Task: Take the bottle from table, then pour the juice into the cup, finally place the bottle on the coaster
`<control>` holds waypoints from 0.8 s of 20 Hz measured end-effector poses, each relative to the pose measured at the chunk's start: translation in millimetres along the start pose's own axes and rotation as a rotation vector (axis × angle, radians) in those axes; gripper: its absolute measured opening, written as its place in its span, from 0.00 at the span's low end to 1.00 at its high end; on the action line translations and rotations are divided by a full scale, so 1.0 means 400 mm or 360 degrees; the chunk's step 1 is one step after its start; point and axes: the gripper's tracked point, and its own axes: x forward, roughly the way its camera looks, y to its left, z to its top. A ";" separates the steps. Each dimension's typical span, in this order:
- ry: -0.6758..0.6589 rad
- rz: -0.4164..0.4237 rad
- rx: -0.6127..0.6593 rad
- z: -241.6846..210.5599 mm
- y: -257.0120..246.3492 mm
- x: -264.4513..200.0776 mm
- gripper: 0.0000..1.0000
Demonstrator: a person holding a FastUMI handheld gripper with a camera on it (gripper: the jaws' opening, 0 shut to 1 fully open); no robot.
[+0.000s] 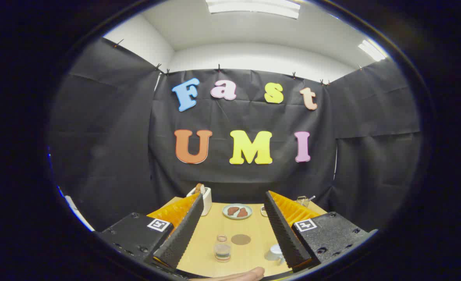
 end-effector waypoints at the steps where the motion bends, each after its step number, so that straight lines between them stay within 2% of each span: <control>1: 0.0009 0.0001 -0.0015 -0.005 0.004 0.001 1.00; 8: 0.0033 0.0060 0.0000 -0.032 0.055 0.015 1.00; 16: 0.0062 0.0036 -0.0012 -0.061 0.066 0.021 1.00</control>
